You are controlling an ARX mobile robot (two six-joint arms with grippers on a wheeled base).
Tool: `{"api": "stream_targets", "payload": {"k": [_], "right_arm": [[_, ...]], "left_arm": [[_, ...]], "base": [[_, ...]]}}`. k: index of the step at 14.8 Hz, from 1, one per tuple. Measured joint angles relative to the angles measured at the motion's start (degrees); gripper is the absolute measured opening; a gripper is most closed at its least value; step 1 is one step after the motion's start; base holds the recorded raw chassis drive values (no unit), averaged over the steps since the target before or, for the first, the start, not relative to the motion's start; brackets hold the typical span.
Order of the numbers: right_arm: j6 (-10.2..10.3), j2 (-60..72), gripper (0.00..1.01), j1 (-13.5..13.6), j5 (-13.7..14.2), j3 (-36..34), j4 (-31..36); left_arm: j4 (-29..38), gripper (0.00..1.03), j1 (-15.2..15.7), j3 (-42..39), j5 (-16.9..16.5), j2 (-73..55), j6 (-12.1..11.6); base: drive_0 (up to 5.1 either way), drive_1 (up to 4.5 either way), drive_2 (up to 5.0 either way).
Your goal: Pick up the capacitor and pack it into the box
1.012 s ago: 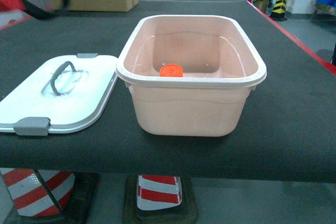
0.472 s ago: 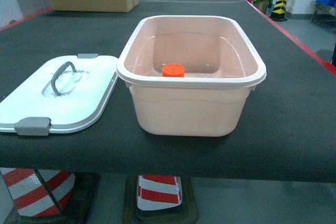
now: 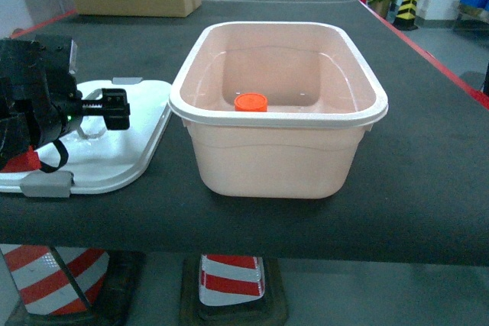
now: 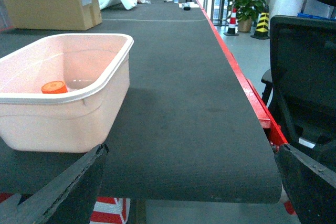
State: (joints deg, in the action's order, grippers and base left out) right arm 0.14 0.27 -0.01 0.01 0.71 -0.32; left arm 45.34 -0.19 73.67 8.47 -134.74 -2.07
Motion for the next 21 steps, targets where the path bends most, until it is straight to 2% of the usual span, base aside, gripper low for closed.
{"api": "stream_targets", "payload": {"k": [1, 2, 3, 4, 5, 7, 10, 13, 15, 16, 19, 21], "right_arm": [[0.0, 0.0, 0.98, 0.0, 0.0, 0.0, 0.0], [0.0, 0.0, 0.98, 0.0, 0.0, 0.0, 0.0], [0.0, 0.0, 0.98, 0.0, 0.0, 0.0, 0.0], [0.0, 0.0, 0.98, 0.0, 0.0, 0.0, 0.0], [0.0, 0.0, 0.98, 0.0, 0.0, 0.0, 0.0], [0.0, 0.0, 0.98, 0.0, 0.0, 0.0, 0.0], [0.0, 0.0, 0.98, 0.0, 0.0, 0.0, 0.0], [0.0, 0.0, 0.98, 0.0, 0.0, 0.0, 0.0], [0.0, 0.0, 0.98, 0.0, 0.0, 0.0, 0.0], [0.0, 0.0, 0.98, 0.0, 0.0, 0.0, 0.0], [0.0, 0.0, 0.98, 0.0, 0.0, 0.0, 0.0], [0.0, 0.0, 0.98, 0.0, 0.0, 0.0, 0.0]], "left_arm": [[-0.6, 0.94, 0.3, 1.3, 0.0, -0.8, 0.0], [-1.2, 0.81, 0.4, 2.1, -0.2, -1.3, 0.0], [-2.0, 0.58, 0.8, 2.7, -0.2, -1.8, 0.4], [-2.5, 0.30, 1.4, 3.2, -0.2, -1.8, 0.6], [-2.6, 0.17, 1.5, 3.3, -0.2, -1.8, 0.6], [-2.7, 0.03, 1.6, 3.3, -0.9, -1.8, 0.7], [-2.5, 0.02, 1.7, 2.9, -0.5, -1.5, 1.0], [-2.7, 0.02, 1.9, -1.6, 0.8, 2.9, 1.8], [-3.4, 0.02, 1.7, -6.6, 3.3, 11.3, 2.0], [-3.8, 0.02, 1.3, -8.5, 5.6, 17.6, 2.1], [-9.4, 0.02, -2.4, -10.7, 12.2, 30.9, 2.4], [-14.1, 0.02, -8.0, -10.7, 17.1, 36.3, 3.7]], "base": [[0.0, 0.00, 0.0], [0.0, 0.00, 0.0], [0.0, 0.00, 0.0], [0.0, 0.00, 0.0], [0.0, 0.00, 0.0], [0.0, 0.00, 0.0], [0.0, 0.00, 0.0], [0.0, 0.00, 0.0], [0.0, 0.00, 0.0], [0.0, 0.00, 0.0], [0.0, 0.00, 0.0], [0.0, 0.00, 0.0]]}}
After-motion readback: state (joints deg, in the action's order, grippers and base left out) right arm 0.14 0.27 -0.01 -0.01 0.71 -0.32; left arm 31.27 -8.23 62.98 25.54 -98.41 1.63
